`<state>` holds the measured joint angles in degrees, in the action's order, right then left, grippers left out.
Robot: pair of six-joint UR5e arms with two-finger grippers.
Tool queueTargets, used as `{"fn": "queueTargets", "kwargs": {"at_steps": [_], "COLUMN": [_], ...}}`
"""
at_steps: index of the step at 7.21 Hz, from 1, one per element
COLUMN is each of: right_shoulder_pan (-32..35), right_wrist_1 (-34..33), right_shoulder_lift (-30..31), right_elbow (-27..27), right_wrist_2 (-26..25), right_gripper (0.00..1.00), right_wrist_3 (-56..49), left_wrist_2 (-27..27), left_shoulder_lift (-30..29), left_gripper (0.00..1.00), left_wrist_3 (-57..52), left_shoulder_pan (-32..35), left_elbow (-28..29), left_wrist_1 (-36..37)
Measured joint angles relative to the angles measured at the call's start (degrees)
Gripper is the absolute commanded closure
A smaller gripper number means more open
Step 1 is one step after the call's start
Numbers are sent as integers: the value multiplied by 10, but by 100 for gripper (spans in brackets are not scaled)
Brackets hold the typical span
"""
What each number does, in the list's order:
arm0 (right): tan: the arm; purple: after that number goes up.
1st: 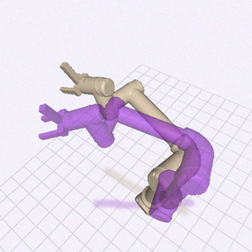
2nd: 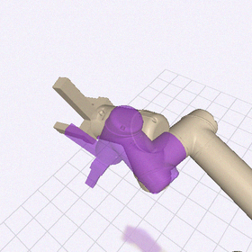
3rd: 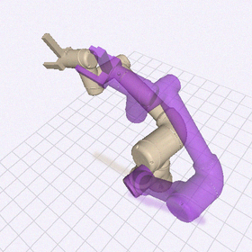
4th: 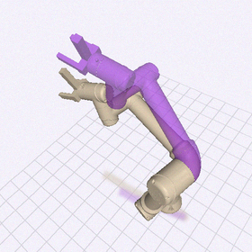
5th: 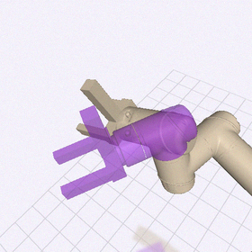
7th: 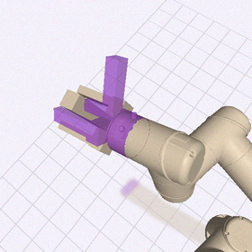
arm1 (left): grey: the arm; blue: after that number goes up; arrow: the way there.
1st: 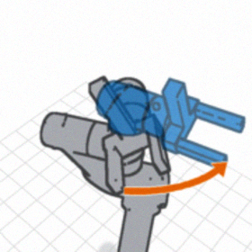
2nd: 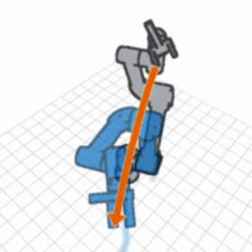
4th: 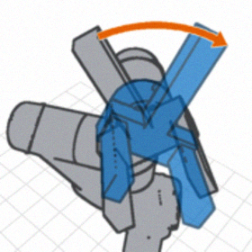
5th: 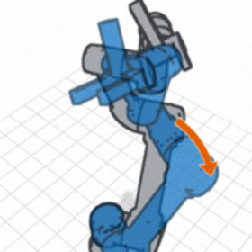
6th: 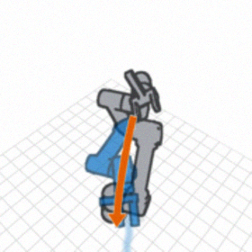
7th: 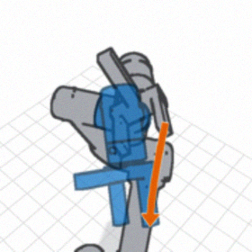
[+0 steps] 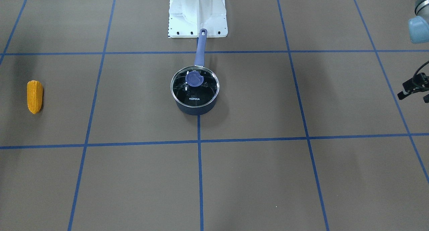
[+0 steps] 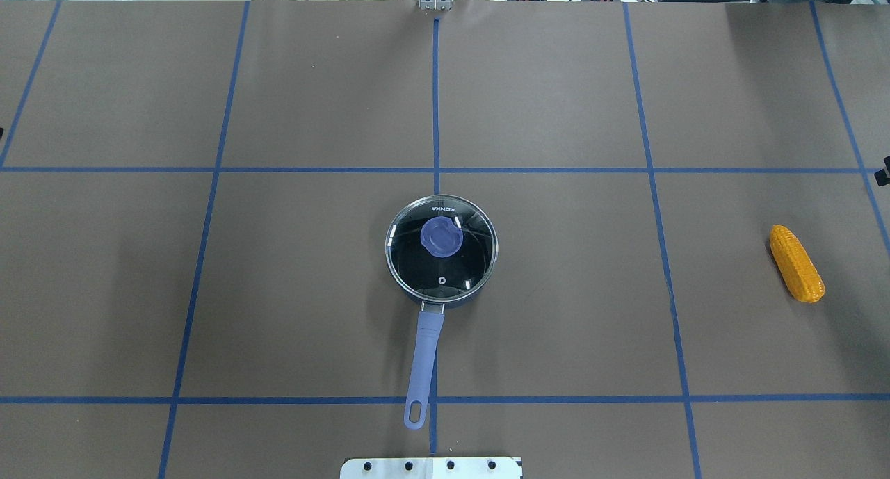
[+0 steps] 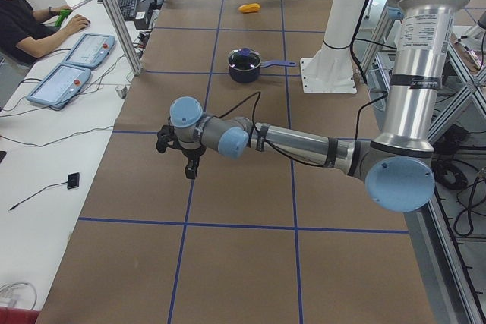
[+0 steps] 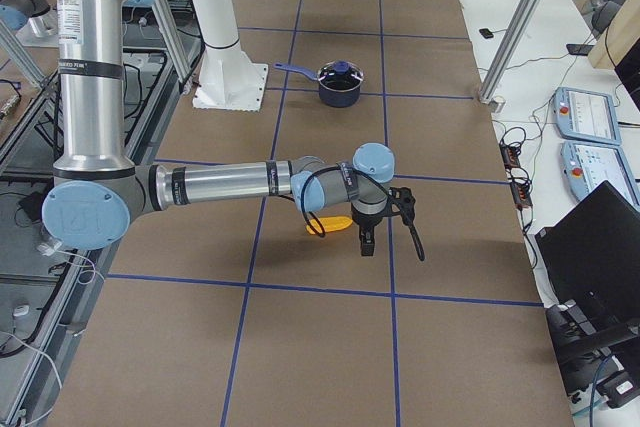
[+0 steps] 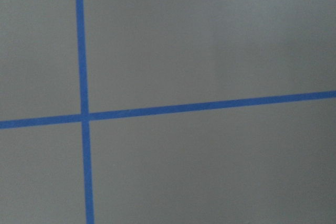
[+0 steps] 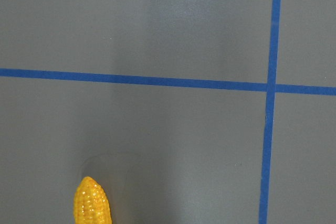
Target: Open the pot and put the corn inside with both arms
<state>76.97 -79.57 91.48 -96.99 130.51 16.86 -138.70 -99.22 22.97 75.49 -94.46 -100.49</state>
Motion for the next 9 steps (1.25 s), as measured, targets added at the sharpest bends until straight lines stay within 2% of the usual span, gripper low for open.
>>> {"fn": "queueTargets", "kwargs": {"at_steps": [3,6,9], "right_shoulder_pan": [-8,-56,-101], "right_wrist_1": [0,0,0], "right_shoulder_lift": [-11,-16,-11], "right_elbow": [-3,-3,-3], "right_wrist_2": [-8,32,32], "right_gripper": [0,0,0], "right_wrist_3": [-2,3,10], "left_wrist_2": [7,72,122], "left_shoulder_lift": [-122,-247,-320], "left_gripper": [0,0,0], "left_wrist_3": [169,196,298], "left_shoulder_pan": [-101,-165,-242], "left_elbow": [-16,-18,-20], "left_wrist_1": [46,163,187]}}
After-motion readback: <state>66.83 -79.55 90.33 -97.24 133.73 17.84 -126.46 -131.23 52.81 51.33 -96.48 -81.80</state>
